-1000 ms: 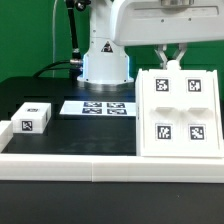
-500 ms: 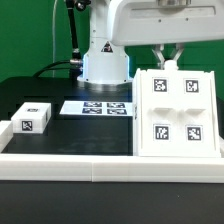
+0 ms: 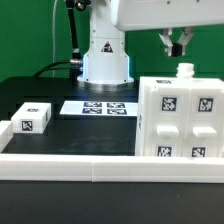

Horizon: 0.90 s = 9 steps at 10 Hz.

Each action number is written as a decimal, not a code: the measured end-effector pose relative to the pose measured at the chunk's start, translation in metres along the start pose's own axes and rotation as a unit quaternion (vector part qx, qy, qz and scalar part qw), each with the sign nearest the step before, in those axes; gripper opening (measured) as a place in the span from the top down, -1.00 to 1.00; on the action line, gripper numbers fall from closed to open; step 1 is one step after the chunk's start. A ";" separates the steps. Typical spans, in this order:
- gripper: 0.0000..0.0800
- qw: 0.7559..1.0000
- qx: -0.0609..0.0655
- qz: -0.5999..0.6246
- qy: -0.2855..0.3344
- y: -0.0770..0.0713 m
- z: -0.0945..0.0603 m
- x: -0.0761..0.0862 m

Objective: Assemble cabinet

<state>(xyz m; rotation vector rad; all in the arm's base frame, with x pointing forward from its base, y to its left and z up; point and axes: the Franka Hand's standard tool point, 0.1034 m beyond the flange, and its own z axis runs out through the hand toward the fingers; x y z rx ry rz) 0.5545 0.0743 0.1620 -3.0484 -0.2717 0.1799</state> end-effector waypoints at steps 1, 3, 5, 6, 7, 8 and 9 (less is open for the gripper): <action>1.00 1.000 0.000 0.000 0.000 0.000 0.000 0.000; 0.96 1.000 0.000 0.000 0.000 0.000 0.000 0.000; 0.51 1.000 0.000 0.000 0.000 0.000 0.000 0.000; 0.04 1.000 0.000 0.000 0.000 0.000 0.000 0.000; -0.31 1.000 0.000 0.000 0.000 0.000 0.000 0.000; -0.31 1.000 0.000 0.000 0.000 0.000 0.000 0.000; -0.68 1.000 -0.001 0.005 0.006 0.000 0.001 0.000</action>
Offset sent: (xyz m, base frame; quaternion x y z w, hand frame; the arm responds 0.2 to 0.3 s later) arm 0.0000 0.0000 0.0000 0.0000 0.0000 0.0000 1.0000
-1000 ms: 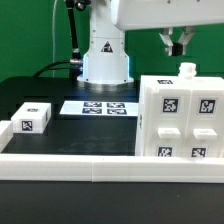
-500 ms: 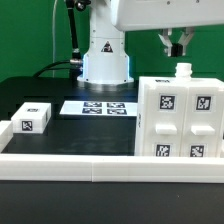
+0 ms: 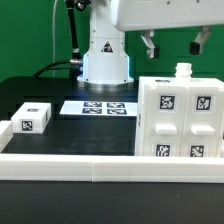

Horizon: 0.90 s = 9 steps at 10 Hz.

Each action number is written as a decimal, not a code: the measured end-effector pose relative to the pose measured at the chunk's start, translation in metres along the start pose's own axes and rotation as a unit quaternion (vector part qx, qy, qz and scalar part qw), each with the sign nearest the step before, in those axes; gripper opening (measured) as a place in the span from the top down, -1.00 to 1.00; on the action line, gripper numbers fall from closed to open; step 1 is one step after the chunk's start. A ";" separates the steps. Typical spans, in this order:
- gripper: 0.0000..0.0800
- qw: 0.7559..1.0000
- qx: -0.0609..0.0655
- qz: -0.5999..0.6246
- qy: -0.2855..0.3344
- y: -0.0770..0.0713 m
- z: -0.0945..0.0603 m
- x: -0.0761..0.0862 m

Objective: Assemble cabinet

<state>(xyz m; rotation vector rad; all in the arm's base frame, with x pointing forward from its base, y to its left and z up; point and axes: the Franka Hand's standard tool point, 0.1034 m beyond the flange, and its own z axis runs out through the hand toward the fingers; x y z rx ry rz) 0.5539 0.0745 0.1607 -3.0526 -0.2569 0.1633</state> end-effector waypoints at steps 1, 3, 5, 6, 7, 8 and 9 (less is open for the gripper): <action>-0.93 1.000 -0.004 0.019 0.021 -0.001 0.009 -0.010; -0.99 0.998 -0.015 0.051 0.035 -0.005 0.031 -0.038; -1.00 0.997 -0.016 0.067 0.044 -0.002 0.051 -0.055; -1.00 0.997 -0.016 0.069 0.040 -0.001 0.053 -0.057; -0.99 0.997 -0.016 0.068 0.041 -0.001 0.054 -0.057; -0.99 0.997 -0.017 0.068 0.039 -0.001 0.057 -0.058; -0.99 0.997 -0.017 0.068 0.039 0.000 0.058 -0.058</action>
Offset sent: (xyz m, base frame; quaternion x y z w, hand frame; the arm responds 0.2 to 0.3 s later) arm -0.0456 -0.0173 -0.0346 -0.0642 0.0569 0.0859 0.9926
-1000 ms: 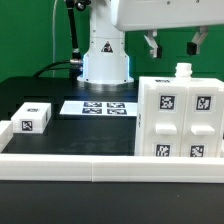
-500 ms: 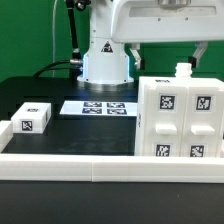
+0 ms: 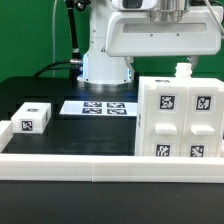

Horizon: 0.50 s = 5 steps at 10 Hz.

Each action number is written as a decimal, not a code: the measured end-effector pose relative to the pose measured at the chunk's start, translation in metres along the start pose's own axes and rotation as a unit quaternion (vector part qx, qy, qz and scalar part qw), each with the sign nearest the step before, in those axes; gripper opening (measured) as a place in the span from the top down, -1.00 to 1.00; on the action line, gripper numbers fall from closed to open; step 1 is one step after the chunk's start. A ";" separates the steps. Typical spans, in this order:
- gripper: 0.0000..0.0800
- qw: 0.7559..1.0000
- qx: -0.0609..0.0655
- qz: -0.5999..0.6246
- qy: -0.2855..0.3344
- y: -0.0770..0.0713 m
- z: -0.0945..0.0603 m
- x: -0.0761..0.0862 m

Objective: Assemble cabinet

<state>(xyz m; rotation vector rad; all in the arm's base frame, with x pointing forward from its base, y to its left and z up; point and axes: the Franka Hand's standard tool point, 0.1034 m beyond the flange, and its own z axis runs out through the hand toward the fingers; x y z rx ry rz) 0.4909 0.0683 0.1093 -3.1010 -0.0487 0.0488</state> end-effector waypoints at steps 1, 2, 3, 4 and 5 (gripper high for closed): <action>-0.99 1.000 0.000 0.002 0.000 0.002 0.000 0.000; -0.99 1.000 0.000 0.001 0.000 0.002 0.000 0.000; -0.99 1.000 -0.001 0.001 0.000 0.004 0.000 0.000; -0.99 1.000 -0.001 -0.010 0.000 0.017 0.001 0.000; -0.99 1.000 -0.004 -0.027 0.003 0.048 0.008 -0.011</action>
Offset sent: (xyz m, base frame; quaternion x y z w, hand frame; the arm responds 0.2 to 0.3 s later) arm 0.0000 -0.0330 0.0000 0.0000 0.0000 0.0000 1.0000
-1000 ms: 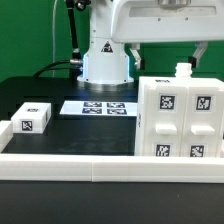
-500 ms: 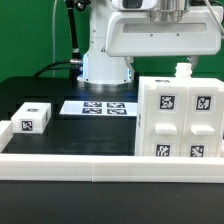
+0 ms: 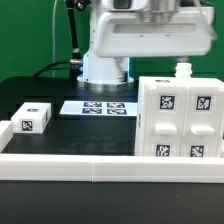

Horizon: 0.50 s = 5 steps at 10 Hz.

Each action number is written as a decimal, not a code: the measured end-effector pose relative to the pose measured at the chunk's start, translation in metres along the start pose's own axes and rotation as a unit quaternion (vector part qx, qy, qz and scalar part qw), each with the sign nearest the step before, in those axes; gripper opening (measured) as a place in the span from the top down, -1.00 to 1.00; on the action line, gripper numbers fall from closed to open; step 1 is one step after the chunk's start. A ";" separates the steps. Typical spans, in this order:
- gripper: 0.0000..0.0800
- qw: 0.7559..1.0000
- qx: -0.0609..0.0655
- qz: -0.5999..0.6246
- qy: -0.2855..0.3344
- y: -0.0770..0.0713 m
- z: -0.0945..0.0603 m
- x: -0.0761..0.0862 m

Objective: Assemble cabinet

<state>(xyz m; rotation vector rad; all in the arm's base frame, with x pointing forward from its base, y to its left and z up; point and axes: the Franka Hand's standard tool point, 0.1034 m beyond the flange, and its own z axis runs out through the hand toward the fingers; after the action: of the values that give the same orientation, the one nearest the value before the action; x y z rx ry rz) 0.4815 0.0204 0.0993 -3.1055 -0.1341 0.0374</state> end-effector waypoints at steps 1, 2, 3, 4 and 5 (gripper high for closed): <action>-0.99 1.000 -0.002 -0.001 -0.005 0.025 0.006 -0.011; -0.99 1.000 -0.005 -0.010 -0.003 0.048 0.010 -0.017; -0.99 1.000 -0.008 -0.013 -0.006 0.078 0.011 -0.025; -0.99 1.000 -0.010 -0.008 -0.006 0.093 0.011 -0.028; -0.99 1.000 -0.010 -0.005 -0.006 0.100 0.011 -0.029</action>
Offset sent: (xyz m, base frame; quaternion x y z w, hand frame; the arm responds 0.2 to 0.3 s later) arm -0.0126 -0.0799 -0.0053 -0.0090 0.0011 -0.0227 0.9997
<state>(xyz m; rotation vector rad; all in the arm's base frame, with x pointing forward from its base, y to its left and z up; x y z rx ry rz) 0.4609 -0.0810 0.0859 -3.1256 -0.1517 0.0543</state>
